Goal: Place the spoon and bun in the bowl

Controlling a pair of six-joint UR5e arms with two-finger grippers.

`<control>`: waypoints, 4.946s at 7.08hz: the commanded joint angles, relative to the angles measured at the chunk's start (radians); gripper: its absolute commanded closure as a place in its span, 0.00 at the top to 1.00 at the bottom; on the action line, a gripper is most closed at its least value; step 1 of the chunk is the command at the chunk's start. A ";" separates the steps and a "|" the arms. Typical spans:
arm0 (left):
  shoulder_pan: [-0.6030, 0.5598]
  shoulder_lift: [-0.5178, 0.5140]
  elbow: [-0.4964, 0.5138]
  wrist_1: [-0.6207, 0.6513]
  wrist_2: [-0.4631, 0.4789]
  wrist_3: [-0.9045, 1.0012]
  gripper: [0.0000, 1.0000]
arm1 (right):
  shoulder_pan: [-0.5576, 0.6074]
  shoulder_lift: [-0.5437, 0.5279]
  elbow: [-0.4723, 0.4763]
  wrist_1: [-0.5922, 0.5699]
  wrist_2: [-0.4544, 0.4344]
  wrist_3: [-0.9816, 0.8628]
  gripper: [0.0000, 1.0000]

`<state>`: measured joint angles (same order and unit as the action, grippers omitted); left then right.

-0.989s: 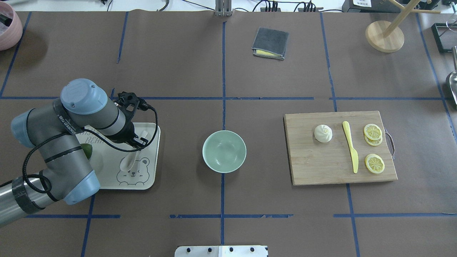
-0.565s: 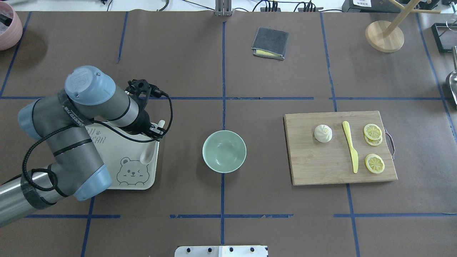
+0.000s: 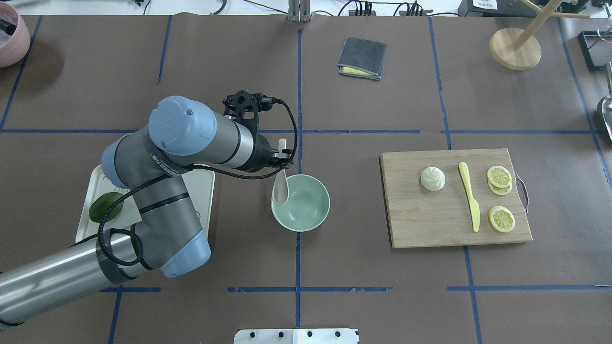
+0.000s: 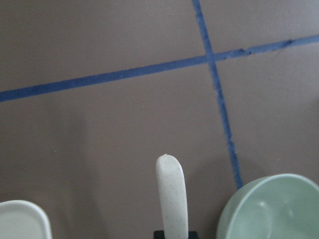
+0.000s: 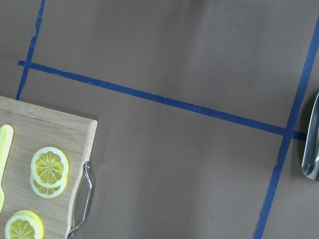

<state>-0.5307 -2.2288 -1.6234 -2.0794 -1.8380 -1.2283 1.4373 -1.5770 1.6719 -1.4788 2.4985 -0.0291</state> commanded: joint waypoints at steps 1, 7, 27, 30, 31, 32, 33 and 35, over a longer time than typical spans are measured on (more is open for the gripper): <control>0.049 -0.031 0.053 -0.054 0.072 -0.039 0.00 | -0.002 0.000 0.003 0.000 0.000 0.000 1.00; -0.084 0.173 -0.116 -0.028 0.039 0.192 0.94 | -0.367 0.026 0.031 0.513 -0.185 0.795 1.00; -0.166 0.273 -0.162 -0.034 -0.035 0.259 0.99 | -0.749 0.280 0.115 0.222 -0.530 1.026 0.17; -0.166 0.299 -0.197 -0.036 -0.036 0.233 0.99 | -0.910 0.507 0.118 0.206 -0.622 1.326 0.20; -0.166 0.302 -0.199 -0.037 -0.037 0.237 0.99 | -0.976 0.569 0.114 0.207 -0.676 1.407 0.23; -0.166 0.304 -0.199 -0.038 -0.037 0.236 0.99 | -1.006 0.595 0.112 0.210 -0.700 1.434 0.25; -0.166 0.304 -0.201 -0.038 -0.037 0.230 0.99 | -1.023 0.601 0.108 0.210 -0.722 1.434 0.37; -0.166 0.305 -0.207 -0.038 -0.035 0.228 0.99 | -1.045 0.601 0.106 0.212 -0.747 1.433 0.81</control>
<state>-0.6964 -1.9249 -1.8267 -2.1169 -1.8742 -0.9991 0.4048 -0.9789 1.7796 -1.2683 1.7657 1.4023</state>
